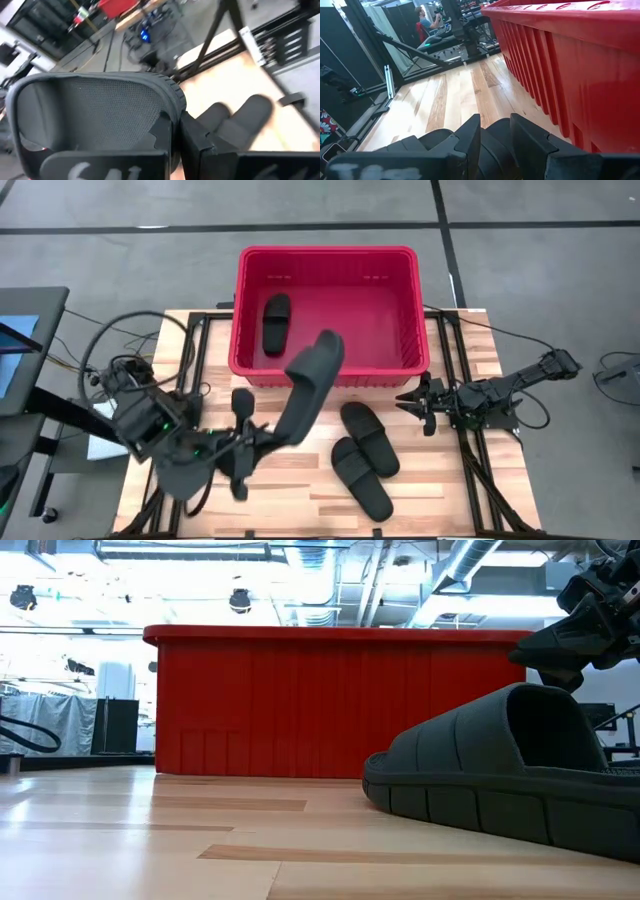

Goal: Pick and place slides into bin
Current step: Put the black slide into the red organizer bin

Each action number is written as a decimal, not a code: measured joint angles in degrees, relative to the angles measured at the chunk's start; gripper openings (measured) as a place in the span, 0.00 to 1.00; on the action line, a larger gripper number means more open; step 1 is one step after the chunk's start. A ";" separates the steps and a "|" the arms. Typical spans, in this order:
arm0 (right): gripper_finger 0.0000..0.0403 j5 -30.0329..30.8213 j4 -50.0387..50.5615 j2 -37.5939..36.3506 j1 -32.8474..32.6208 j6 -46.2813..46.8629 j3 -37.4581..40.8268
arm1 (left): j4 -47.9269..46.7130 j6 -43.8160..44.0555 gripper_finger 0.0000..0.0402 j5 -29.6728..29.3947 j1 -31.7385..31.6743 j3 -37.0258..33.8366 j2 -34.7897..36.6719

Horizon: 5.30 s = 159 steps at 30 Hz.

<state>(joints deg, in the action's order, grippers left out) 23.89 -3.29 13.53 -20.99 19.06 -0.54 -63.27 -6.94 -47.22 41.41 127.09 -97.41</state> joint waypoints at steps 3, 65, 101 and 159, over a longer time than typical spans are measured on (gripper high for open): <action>0.24 0.01 0.02 0.01 0.00 0.01 0.00 | -3.45 0.16 0.00 0.75 -3.37 0.00 0.31; 0.24 0.01 0.00 0.00 0.00 0.01 -0.01 | 21.52 -10.78 0.00 40.49 -63.03 -35.50 4.63; 0.24 0.00 0.01 0.00 0.00 0.00 0.00 | 27.44 -23.26 0.00 42.96 -67.65 -45.35 -4.92; 0.24 0.01 0.00 -0.01 0.00 -0.01 0.00 | 30.52 -26.82 0.00 39.41 -68.80 -51.39 -4.85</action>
<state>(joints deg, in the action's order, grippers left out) 23.90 -3.29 13.52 -20.99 19.05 -0.54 -32.75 -33.76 -7.81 -27.40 75.70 -102.26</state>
